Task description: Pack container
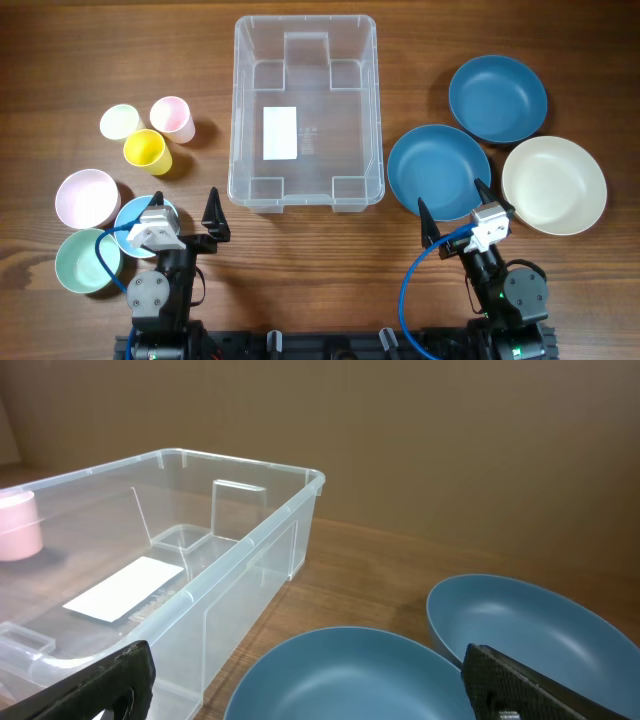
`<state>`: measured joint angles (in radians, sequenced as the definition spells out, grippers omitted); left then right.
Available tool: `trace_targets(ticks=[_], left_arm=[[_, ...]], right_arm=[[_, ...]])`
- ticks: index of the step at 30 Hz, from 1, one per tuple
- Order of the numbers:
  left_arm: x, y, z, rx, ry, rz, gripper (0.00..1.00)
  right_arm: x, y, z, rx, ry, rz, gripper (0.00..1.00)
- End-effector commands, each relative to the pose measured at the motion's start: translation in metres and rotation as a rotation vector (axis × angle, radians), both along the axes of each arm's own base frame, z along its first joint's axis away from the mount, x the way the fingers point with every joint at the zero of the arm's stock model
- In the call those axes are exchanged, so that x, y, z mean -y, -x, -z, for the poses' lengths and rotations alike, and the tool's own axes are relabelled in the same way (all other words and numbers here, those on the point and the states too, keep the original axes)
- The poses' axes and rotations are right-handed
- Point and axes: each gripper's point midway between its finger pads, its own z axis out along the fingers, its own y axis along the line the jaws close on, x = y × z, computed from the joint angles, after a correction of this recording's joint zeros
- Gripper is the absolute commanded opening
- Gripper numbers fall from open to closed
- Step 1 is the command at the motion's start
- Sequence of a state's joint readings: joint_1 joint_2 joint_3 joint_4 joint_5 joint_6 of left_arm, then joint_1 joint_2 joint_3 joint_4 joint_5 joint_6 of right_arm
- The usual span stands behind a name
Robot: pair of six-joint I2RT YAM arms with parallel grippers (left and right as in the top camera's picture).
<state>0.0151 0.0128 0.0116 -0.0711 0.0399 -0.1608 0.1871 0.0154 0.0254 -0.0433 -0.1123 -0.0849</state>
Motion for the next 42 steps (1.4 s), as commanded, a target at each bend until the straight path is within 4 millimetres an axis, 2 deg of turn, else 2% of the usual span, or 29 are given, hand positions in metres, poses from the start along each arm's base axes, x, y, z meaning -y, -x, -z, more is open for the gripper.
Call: trace_targets(ticks=[1,36,42], left_arm=[[0.0031,0.0001,0.0019,-0.001,-0.014,0.019,1.00],[0.0031,0.0001,0.0019,-0.001,-0.014,0.019,1.00],[0.0031,0.0001,0.0019,-0.001,-0.014,0.019,1.00]], right_arm=[[-0.0040,0.0017,-0.0037,0.019,0.009,-0.022,1.00],[-0.0040,0.0017,-0.0037,0.018,0.009,-0.022,1.00],[-0.0040,0.0017,-0.0037,0.002,-0.044,-0.021,1.00]])
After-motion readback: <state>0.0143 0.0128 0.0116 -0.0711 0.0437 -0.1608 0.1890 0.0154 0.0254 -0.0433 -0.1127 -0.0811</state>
